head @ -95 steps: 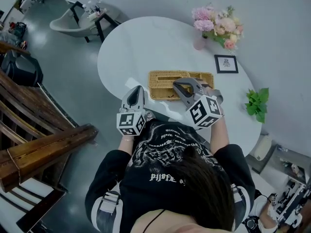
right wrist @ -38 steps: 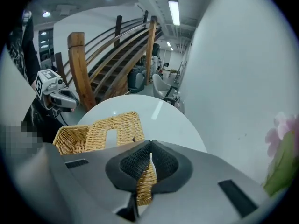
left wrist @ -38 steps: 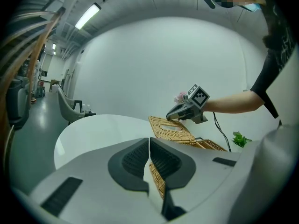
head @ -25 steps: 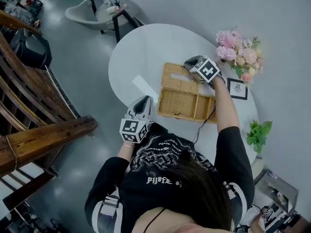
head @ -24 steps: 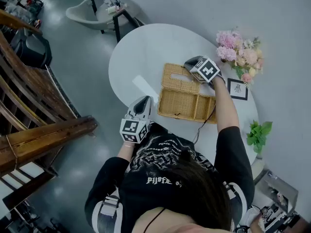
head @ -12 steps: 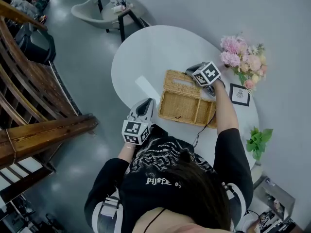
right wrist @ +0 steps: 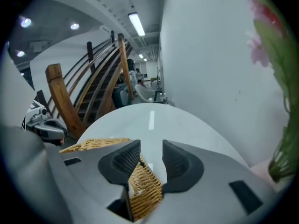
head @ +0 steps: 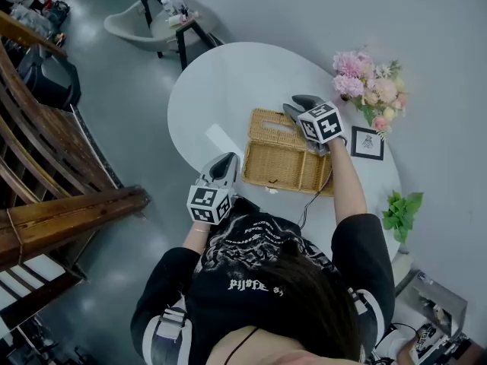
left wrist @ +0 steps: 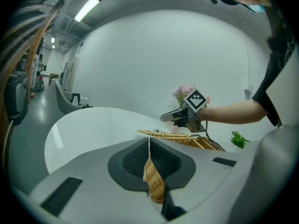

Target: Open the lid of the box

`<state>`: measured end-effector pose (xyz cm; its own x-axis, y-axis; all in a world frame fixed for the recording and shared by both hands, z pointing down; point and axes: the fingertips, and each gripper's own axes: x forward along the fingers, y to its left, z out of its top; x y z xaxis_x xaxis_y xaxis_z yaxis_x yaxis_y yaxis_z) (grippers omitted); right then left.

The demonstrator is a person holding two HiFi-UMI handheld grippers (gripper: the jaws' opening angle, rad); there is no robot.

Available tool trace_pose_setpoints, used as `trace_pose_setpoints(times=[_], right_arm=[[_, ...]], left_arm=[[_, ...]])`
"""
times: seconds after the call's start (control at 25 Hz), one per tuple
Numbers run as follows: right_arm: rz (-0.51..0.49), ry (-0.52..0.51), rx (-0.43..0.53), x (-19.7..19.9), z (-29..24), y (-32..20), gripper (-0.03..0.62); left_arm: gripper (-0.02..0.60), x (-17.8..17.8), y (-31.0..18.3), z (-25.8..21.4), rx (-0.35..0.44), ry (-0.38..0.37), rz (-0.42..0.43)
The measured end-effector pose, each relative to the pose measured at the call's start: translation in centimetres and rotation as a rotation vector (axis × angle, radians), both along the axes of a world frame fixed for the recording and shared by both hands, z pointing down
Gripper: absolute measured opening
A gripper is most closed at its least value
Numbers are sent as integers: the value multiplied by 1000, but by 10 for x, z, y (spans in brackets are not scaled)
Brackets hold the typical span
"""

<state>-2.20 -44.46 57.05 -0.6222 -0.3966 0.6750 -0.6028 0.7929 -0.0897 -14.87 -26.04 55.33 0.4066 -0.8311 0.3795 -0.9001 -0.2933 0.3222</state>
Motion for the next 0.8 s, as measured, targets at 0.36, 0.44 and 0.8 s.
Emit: trace_pose_setpoints(times=[0.36, 0.44, 0.8], right_arm=[[226, -112, 222, 23, -67, 45, 173], [262, -131, 261, 29, -76, 63, 173], [359, -187, 360, 43, -93, 138, 173]], left_arm=[[26, 14, 6, -27, 85, 18, 8], [26, 18, 9, -32, 102, 16, 14], [26, 39, 27, -49, 170, 20, 10]])
